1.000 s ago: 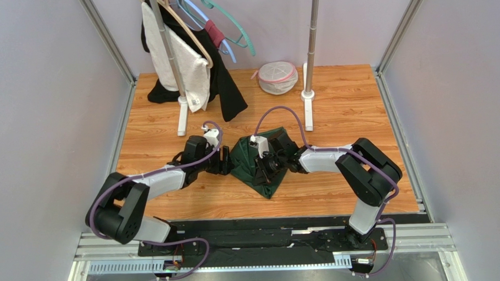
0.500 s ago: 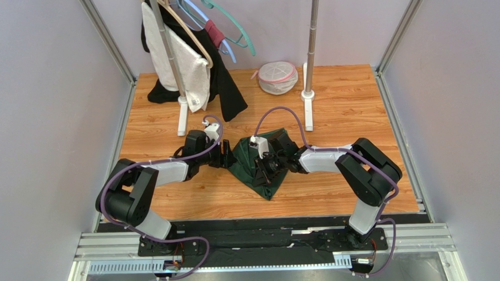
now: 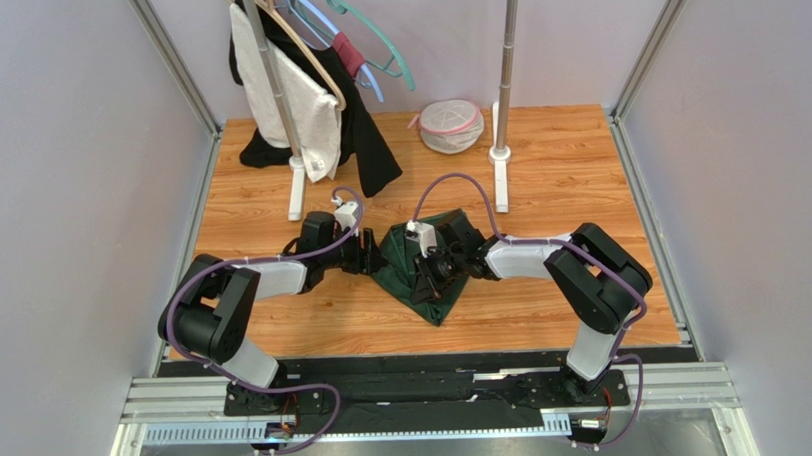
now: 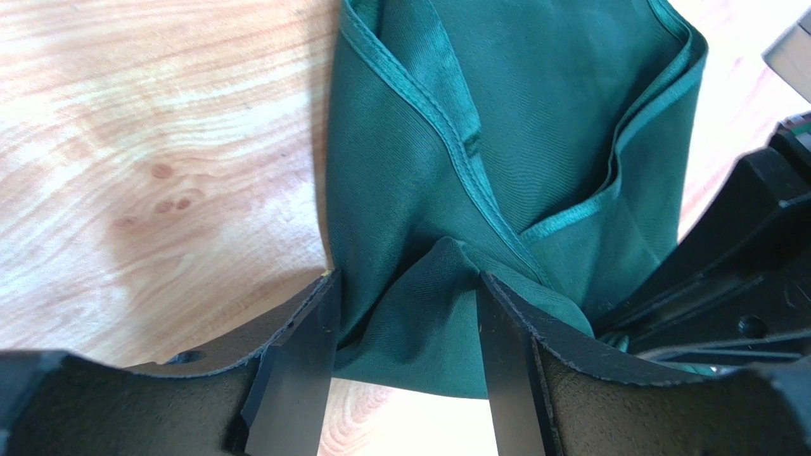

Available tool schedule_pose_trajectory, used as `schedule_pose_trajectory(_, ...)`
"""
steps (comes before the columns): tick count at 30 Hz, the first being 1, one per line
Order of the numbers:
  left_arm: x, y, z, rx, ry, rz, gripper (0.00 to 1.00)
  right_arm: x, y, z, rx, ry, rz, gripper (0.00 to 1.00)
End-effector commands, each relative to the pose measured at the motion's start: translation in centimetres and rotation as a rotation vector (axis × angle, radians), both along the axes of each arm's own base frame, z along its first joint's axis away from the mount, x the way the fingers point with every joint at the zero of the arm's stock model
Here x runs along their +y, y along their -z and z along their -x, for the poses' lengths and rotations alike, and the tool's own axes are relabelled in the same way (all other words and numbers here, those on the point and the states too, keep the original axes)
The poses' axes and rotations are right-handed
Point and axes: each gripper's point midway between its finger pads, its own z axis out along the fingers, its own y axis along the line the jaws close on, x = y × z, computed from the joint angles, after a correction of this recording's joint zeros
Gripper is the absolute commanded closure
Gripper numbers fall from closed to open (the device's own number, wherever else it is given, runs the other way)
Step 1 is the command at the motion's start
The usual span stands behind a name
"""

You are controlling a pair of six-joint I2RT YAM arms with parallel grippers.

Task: Fold the napkin, place the utensils inside, and roll it up
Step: Roll the napkin with the utensil

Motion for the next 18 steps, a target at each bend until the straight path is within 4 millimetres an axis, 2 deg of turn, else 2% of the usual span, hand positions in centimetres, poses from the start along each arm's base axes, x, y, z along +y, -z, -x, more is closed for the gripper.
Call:
schedule_pose_trajectory(1, -0.4, -0.5, 1.1, 0.013, 0.039, 0.035, 0.37, -4.1, 4.7, 2.3, 0.129, 0.041, 0.225, 1.00)
schedule_pose_trajectory(7, -0.3, 0.1, 1.6, 0.044, 0.039, 0.032, 0.39, -4.2, 4.9, 1.6, 0.141, 0.058, 0.243, 1.00)
schedule_pose_trajectory(10, 0.1, 0.5, 1.4, 0.062, 0.020, 0.005, 0.54, -4.3, 5.0, 1.4, 0.145, 0.065, 0.248, 1.00)
schedule_pose_trajectory(11, 0.4, 0.8, 1.2, 0.064, 0.003, -0.012, 0.63, -4.3, 4.9, 1.4, 0.142, 0.063, 0.249, 1.00)
schedule_pose_trajectory(15, 1.2, 1.4, 1.2, 0.091, -0.037, -0.057, 0.80, -4.5, 4.1, 1.0, 0.117, 0.080, 0.251, 0.99)
schedule_pose_trajectory(16, 1.2, 1.3, 0.9, 0.089, -0.040, -0.061, 0.85, -4.5, 3.8, 0.9, 0.115, 0.081, 0.256, 0.94)
schedule_pose_trajectory(18, 1.3, 1.6, 1.1, 0.115, -0.044, -0.077, 0.89, -4.6, 3.2, 0.5, 0.099, 0.092, 0.261, 0.83)
